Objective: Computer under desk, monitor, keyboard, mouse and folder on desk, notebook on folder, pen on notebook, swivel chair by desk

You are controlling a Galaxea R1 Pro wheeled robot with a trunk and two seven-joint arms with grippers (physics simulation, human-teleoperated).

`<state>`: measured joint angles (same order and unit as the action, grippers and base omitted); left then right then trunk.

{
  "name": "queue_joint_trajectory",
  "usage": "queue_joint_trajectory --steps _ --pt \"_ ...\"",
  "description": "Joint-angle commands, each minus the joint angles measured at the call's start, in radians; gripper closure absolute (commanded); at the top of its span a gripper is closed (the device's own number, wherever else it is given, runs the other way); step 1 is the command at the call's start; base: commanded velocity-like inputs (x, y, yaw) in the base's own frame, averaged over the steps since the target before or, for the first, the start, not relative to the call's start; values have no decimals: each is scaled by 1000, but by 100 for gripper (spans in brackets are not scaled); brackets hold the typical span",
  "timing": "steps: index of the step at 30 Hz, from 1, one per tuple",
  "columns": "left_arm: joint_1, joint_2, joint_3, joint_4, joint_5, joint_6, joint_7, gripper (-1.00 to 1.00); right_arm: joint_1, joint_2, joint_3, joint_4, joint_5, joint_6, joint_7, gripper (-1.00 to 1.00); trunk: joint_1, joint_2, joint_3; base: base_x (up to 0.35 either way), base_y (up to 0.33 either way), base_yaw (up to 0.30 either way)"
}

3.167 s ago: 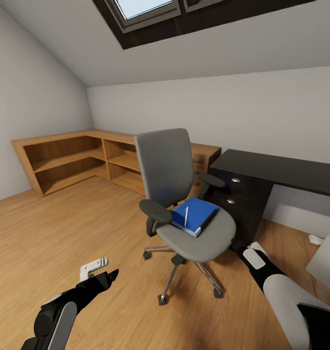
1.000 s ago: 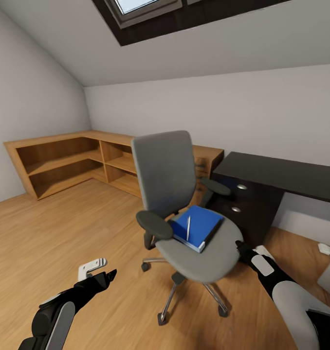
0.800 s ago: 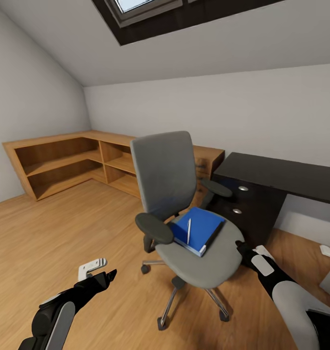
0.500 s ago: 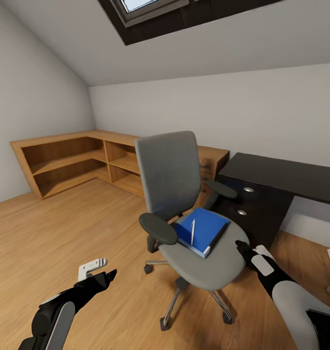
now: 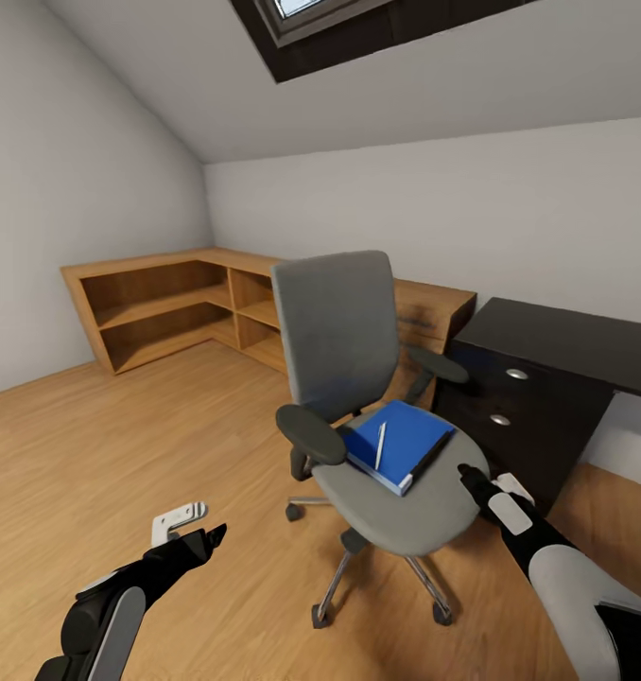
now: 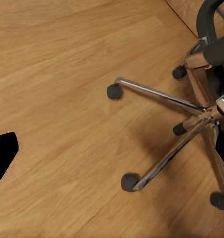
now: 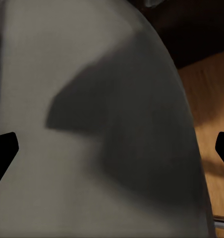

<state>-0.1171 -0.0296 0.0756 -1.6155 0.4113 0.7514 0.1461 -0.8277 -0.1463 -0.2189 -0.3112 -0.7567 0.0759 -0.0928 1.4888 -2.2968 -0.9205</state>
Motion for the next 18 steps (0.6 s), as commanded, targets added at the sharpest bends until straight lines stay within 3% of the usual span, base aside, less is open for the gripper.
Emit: queue_joint_trajectory --steps 1,18 --pt "-1 -1 1 -1 11 5 7 -100 1 1 6 20 -20 5 -4 -100 0 0 -2 97 0 185" --pt "-1 -1 -3 0 11 5 8 -100 1 2 6 21 -20 5 -4 -100 0 0 -17 297 0 185"
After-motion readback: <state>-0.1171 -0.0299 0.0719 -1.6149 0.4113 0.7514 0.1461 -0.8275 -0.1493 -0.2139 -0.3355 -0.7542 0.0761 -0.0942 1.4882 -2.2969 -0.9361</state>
